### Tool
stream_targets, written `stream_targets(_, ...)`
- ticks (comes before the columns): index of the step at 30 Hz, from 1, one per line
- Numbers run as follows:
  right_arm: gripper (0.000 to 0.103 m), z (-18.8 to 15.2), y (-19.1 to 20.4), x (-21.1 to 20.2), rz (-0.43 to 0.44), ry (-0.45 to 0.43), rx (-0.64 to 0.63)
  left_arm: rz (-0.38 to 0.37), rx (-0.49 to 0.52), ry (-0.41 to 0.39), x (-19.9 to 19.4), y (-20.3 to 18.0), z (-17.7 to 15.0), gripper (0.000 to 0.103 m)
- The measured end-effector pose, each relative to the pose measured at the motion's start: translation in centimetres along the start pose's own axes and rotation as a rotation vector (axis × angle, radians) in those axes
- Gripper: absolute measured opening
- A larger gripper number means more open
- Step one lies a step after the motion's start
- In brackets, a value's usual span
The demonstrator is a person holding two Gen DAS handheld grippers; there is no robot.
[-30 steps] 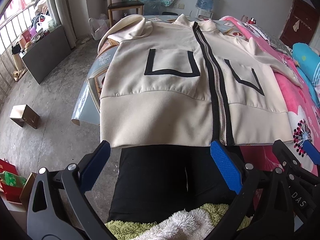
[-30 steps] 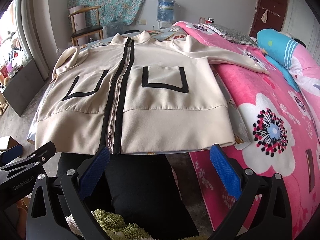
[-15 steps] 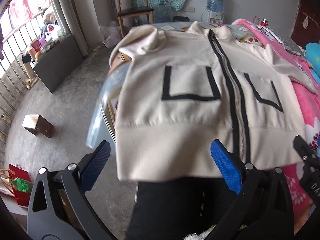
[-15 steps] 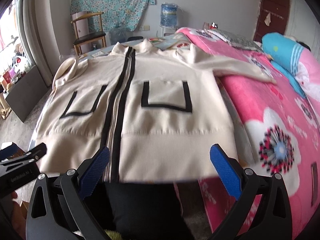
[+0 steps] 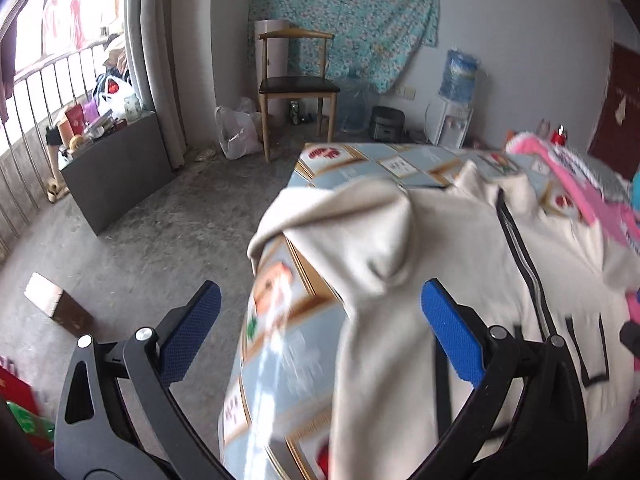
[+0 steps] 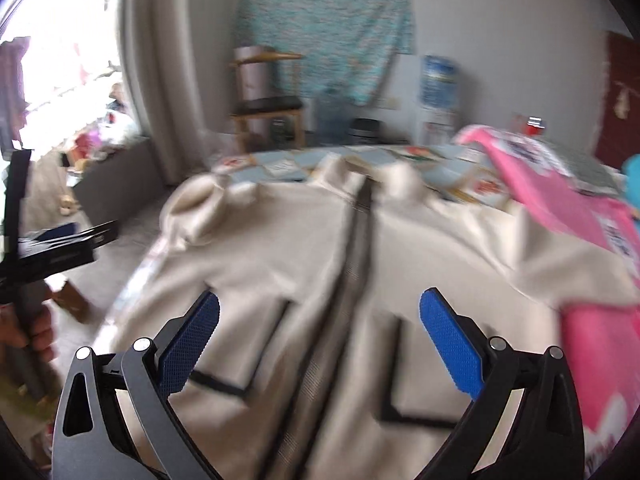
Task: Fold large clothes
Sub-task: 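Move the left tool to the jacket sleeve and close on its cuff, then lift the sleeve with the left tool and fold it across the jacket front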
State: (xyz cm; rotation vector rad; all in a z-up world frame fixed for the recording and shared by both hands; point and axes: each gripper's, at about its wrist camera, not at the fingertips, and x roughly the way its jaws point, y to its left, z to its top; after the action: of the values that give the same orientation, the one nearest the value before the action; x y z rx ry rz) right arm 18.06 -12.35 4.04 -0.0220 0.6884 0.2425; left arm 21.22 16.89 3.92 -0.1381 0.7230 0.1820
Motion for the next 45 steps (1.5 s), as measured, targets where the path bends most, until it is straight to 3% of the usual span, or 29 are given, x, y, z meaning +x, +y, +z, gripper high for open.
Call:
stream_targets(6,0.098,2.7,2.7,6.3,0.089,0.103,-0.019,-0.023,0.020,0.082,10.3,5.3,2.9,0.097)
stream_targets(11,0.098,2.9,3.6,10.6,0.064,0.179,-0.038,-0.119,0.052,0.182,17.2,6.8,2.8,0.097)
stream_targets(15,0.098,2.5,3.2,13.3,0.039,0.246,-0.017,-0.169,0.066,0.197,20.4,6.3,2.6,0.096)
stream_targets(18,0.098,2.3,2.7,14.3,0.033,0.268,-0.001,-0.194,0.066,0.184,21.6,6.1,3.3,0.076)
stream_targets(21,0.098,2.2,2.5,14.6,0.021,0.270,0.010,-0.186,0.047,0.192,22.1,6.2,4.4,0.042)
stream_targets(23,0.098,2.2,2.4,14.4,0.016,0.265,0.019,-0.157,0.077,0.218,22.4,5.9,4.9,0.008)
stream_targets(27,0.098,2.3,2.1,13.2,0.001,0.233,0.010,-0.075,0.135,0.215,20.0,6.1,6.2,0.002)
stream_targets(30,0.098,2.3,1.7,11.6,-0.018,0.190,-0.015,0.003,0.205,0.215,15.8,6.5,8.2,0.002)
stream_targets(34,0.098,1.6,1.1,9.6,-0.031,0.149,-0.043,0.078,0.311,0.284,8.9,5.2,10.8,0.002)
stream_targets(37,0.098,0.8,0.7,8.2,-0.039,0.130,-0.063,0.009,0.344,0.375,3.7,1.9,12.2,0.002)
stream_targets(41,0.098,-0.4,-0.2,6.4,-0.047,0.117,-0.062,-0.222,0.374,0.457,-1.0,-5.7,12.4,0.002)
stream_targets(45,0.098,-1.7,-2.5,4.2,-0.090,0.108,-0.030,-0.483,0.294,0.544,-1.0,-12.7,10.2,0.003)
